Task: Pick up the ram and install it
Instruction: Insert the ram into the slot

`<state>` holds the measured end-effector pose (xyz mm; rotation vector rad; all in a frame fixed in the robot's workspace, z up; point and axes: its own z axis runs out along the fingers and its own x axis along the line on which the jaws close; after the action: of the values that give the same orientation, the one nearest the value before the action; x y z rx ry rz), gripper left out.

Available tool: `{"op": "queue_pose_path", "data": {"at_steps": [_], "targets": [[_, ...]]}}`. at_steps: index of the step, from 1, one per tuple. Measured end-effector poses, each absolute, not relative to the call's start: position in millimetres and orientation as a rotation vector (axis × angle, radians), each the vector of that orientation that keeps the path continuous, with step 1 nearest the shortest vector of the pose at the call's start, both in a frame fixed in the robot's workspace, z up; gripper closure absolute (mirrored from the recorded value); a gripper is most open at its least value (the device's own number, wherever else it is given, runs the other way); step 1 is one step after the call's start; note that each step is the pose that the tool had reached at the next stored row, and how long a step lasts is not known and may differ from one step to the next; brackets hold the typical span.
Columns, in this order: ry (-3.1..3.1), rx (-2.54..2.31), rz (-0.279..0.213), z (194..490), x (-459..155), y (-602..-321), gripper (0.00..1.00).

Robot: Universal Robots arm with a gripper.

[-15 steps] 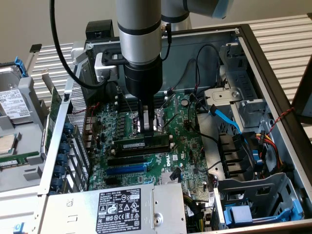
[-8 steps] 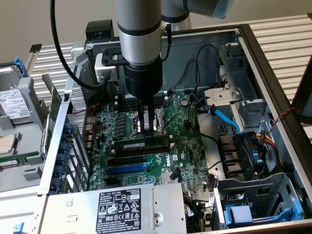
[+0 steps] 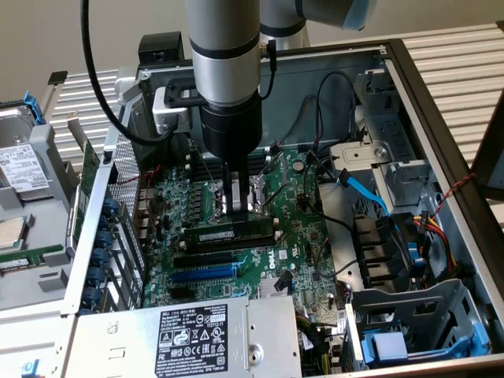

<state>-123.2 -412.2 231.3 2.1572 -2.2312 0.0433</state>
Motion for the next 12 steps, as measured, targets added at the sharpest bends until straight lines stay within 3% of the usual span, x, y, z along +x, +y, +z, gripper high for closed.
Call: {"op": "queue_pose_path", "data": {"at_steps": [2,4,5,12], "targets": [[-2.231,2.157,0.043,231.3,-123.5,-412.2,0.73],[-2.231,2.157,0.043,231.3,-123.9,-412.3,0.73],[-2.231,2.157,0.043,231.3,-124.0,-412.3,0.67],[-2.231,2.157,0.043,231.3,-124.0,-412.5,0.67]]}}
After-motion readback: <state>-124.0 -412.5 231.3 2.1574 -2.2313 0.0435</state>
